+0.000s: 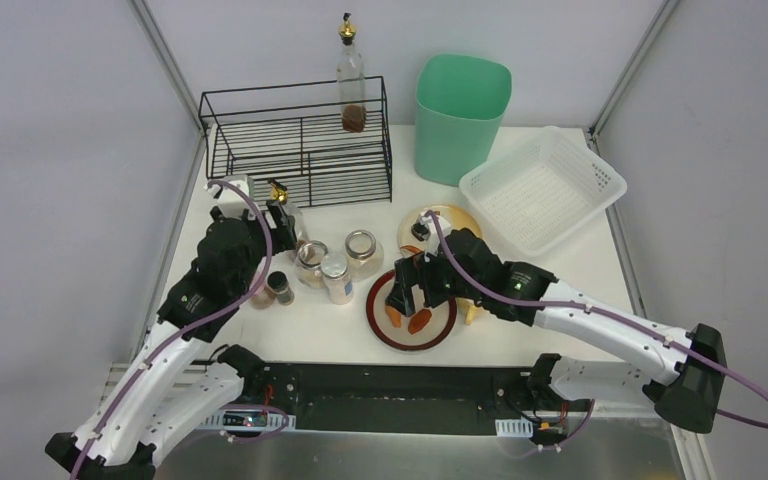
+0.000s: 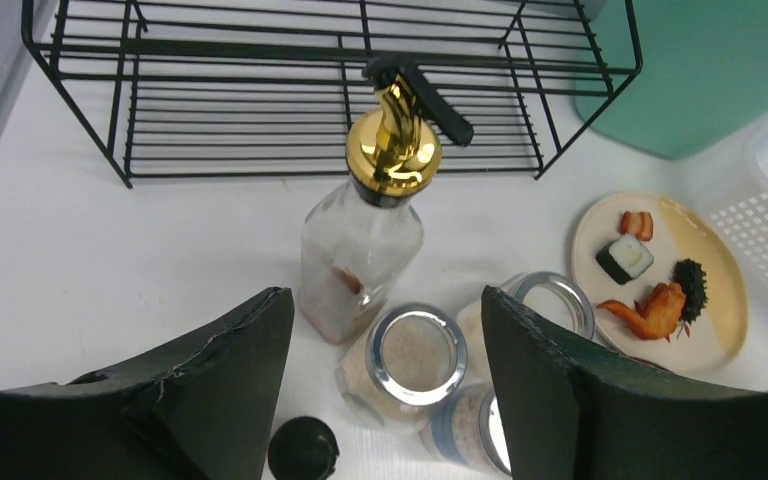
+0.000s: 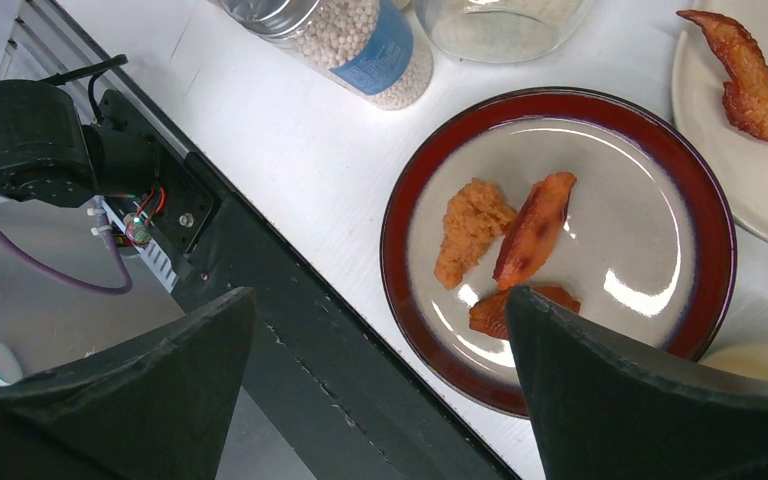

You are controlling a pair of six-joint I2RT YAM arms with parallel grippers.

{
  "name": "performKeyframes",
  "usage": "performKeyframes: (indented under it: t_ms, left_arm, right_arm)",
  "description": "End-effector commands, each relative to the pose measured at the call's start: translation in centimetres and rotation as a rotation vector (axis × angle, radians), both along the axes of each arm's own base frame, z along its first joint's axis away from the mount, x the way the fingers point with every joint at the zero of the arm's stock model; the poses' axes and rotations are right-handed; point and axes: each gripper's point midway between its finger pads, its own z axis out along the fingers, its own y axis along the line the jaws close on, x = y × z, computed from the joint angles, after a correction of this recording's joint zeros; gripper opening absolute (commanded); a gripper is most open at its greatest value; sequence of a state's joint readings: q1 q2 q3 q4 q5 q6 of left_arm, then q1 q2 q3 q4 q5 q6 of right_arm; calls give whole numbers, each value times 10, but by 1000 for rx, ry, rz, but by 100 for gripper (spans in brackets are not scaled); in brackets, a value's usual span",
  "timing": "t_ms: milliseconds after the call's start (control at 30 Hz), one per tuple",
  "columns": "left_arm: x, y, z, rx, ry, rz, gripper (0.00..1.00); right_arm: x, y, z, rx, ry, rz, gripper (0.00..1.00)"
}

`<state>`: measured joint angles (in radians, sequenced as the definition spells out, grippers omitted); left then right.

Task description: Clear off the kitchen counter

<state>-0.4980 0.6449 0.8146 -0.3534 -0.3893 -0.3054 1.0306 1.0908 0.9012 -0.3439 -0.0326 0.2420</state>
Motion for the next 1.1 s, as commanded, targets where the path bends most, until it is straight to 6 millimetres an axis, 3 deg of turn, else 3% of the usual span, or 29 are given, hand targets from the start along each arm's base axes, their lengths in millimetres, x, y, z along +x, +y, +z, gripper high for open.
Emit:
performKeyframes:
  t_ms: [0, 533, 1067]
  left_arm:
    - [23, -2, 21, 35, -112, 27, 69]
    - [62, -11, 19, 113, -171, 54, 55]
    - [78, -7, 6, 185, -161, 102, 48]
  right_arm:
    - [-3, 3, 11, 50, -31, 25, 99]
    - [-6, 0, 12, 62, -40, 30, 99]
    - [-5, 0, 5, 49, -37, 25, 99]
